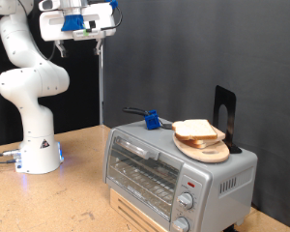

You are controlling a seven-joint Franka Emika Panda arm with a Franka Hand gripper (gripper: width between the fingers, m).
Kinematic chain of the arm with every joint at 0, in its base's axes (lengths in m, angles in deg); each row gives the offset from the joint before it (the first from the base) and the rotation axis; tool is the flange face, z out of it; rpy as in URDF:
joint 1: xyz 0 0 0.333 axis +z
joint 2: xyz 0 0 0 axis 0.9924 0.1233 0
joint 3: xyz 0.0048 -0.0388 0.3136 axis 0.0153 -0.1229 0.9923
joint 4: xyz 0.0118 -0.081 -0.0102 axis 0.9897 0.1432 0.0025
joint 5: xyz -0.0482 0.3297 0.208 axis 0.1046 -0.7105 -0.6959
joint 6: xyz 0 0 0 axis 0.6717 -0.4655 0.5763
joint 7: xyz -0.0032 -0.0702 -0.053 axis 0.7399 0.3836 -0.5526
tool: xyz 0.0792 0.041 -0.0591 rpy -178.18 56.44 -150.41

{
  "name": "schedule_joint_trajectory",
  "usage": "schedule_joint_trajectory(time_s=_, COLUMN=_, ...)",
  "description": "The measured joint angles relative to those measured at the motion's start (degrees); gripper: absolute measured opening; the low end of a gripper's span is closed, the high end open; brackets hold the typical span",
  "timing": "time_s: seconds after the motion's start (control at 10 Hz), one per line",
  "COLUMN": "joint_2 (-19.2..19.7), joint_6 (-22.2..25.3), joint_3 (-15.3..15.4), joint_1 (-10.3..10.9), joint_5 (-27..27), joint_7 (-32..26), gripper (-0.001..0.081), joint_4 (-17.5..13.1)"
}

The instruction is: Make a piece of toast with the oven

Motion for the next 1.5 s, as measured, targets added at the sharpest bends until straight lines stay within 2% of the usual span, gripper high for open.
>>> schedule_joint_trajectory(time_s=0.2, joint_2=2.3, joint_6=-12.0, joint_3=-1.4, joint_1=3.0, joint_5=1.3, joint_7=-10.8, gripper=0.0806, joint_4=2.4)
schedule_joint_trajectory(time_s=0.3, joint_2=3.6, joint_6=-16.7, joint_3=-1.1, joint_1=3.2, joint_5=2.5, joint_7=-14.2, gripper=0.0806, joint_4=3.1)
schedule_joint_trajectory(time_s=0.4, joint_2=3.6, joint_6=-15.2, joint_3=-1.1, joint_1=3.0, joint_5=1.9, joint_7=-12.8, gripper=0.0806, joint_4=3.0)
schedule_joint_trajectory(time_s=0.5, joint_2=3.5, joint_6=-12.8, joint_3=-2.3, joint_1=4.1, joint_5=-0.7, joint_7=-17.2, gripper=0.0806, joint_4=2.7)
schedule_joint_trajectory(time_s=0.7, joint_2=4.7, joint_6=-9.2, joint_3=-7.0, joint_1=8.3, joint_5=-4.9, joint_7=-28.8, gripper=0.0806, joint_4=1.7)
schedule_joint_trajectory(time_s=0.8, joint_2=6.8, joint_6=-8.0, joint_3=-7.8, joint_1=9.5, joint_5=-5.3, joint_7=-30.9, gripper=0.0806, joint_4=0.7)
schedule_joint_trajectory(time_s=1.0, joint_2=12.4, joint_6=-9.4, joint_3=-7.1, joint_1=10.0, joint_5=-5.2, joint_7=-30.4, gripper=0.0806, joint_4=-1.0)
schedule_joint_trajectory(time_s=1.3, joint_2=19.0, joint_6=-17.1, joint_3=-6.2, joint_1=10.0, joint_5=-5.2, joint_7=-30.0, gripper=0.0806, joint_4=-1.9)
schedule_joint_trajectory(time_s=1.5, joint_2=22.3, joint_6=-22.4, joint_3=-6.2, joint_1=9.8, joint_5=-3.1, joint_7=-30.0, gripper=0.0806, joint_4=-1.7)
